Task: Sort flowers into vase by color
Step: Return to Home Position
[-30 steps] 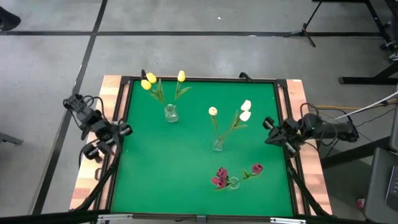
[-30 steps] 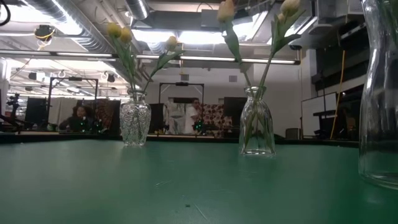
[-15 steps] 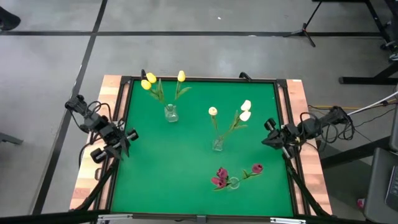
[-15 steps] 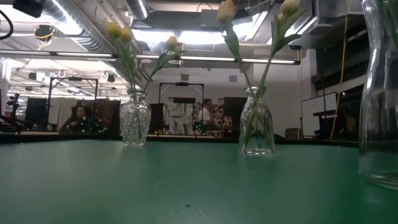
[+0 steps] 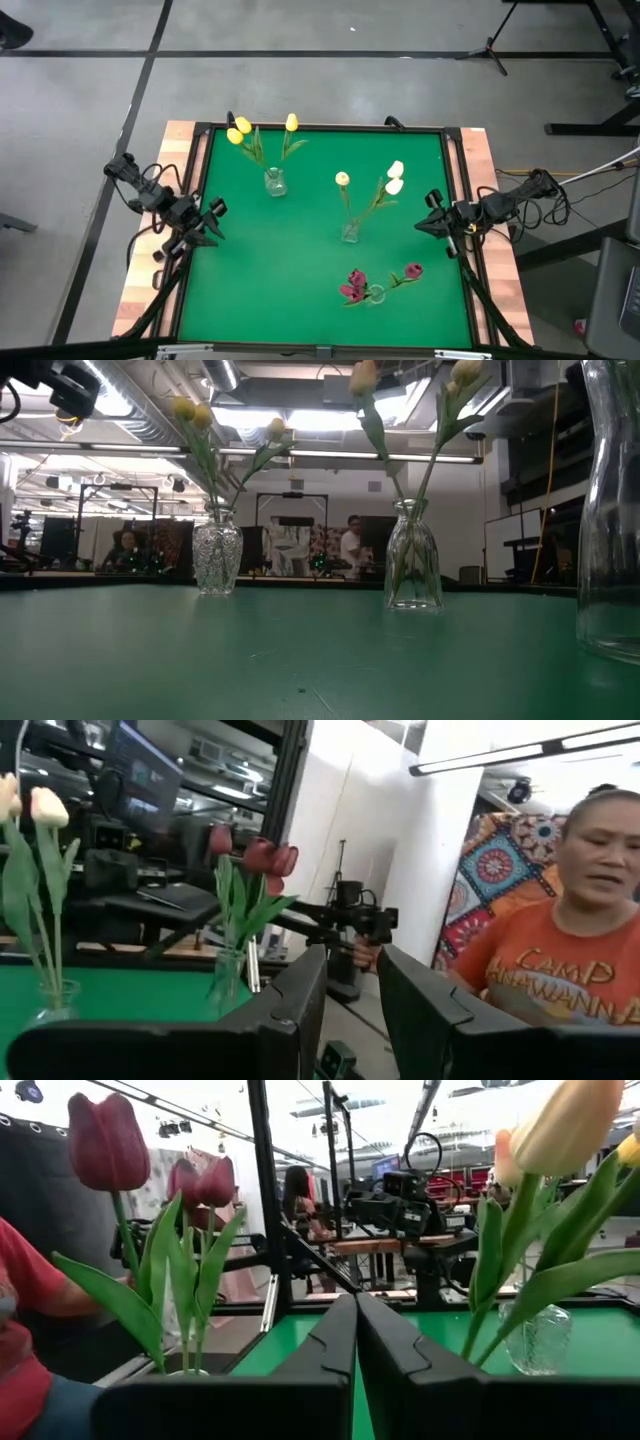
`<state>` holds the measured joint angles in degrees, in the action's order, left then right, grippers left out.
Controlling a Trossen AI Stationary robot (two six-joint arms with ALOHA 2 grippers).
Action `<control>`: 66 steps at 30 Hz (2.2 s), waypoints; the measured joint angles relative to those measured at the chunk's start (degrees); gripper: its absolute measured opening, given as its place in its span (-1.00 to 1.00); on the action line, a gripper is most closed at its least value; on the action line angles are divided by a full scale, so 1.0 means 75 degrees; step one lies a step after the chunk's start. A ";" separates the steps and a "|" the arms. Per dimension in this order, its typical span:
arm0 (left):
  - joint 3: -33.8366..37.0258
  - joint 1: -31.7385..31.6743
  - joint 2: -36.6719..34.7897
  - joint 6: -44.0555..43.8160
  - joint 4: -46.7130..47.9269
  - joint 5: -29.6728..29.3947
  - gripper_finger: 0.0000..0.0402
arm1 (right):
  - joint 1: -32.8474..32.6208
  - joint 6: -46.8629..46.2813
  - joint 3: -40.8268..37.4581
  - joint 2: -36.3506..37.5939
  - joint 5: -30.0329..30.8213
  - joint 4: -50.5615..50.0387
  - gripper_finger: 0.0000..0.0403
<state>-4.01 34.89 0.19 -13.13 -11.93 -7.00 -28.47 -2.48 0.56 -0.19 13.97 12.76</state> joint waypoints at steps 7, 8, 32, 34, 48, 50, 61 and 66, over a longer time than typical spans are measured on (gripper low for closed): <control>0.0168 0.0000 0.0000 -0.0023 0.0056 0.0493 -0.54 | 0.0000 -0.0002 -0.0009 0.0000 -0.0002 -0.0255 -0.93; 0.0222 0.0000 -0.0001 -0.0038 0.0025 0.0537 -0.54 | 0.0000 0.0000 -0.0009 0.0000 -0.0002 -0.0254 -0.93; 0.0484 0.0000 0.0003 0.0028 -0.0079 0.1072 -0.54 | 0.0000 0.0218 -0.0017 -0.0003 0.0856 -0.1176 -0.93; 0.0483 -0.0016 0.0002 -0.0008 -0.0206 0.1070 -0.54 | 0.0000 0.0375 -0.0017 -0.0003 0.0882 -0.1172 -0.93; 0.0481 -0.1204 -0.0003 0.0364 0.0041 0.1293 -0.54 | 0.0000 0.1309 -0.0017 -0.0006 0.1169 -0.1176 -0.93; 0.0481 -0.1477 -0.0003 0.0360 0.0139 0.1454 -0.54 | 0.0000 0.1309 -0.0017 -0.0006 0.1199 -0.1176 -0.93; 0.0475 -0.2667 -0.0006 0.0364 0.0255 0.2618 -0.54 | 0.0000 0.1320 -0.0017 -0.0009 0.1112 -0.1178 -0.93; 0.0475 -0.2856 -0.0006 0.0599 0.0173 0.2034 -0.54 | 0.0000 0.1380 -0.0017 -0.0009 0.1096 -0.1181 -0.93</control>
<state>-0.45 13.47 0.14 -8.63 -10.64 8.26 -28.47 7.87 0.43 -0.25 22.20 3.90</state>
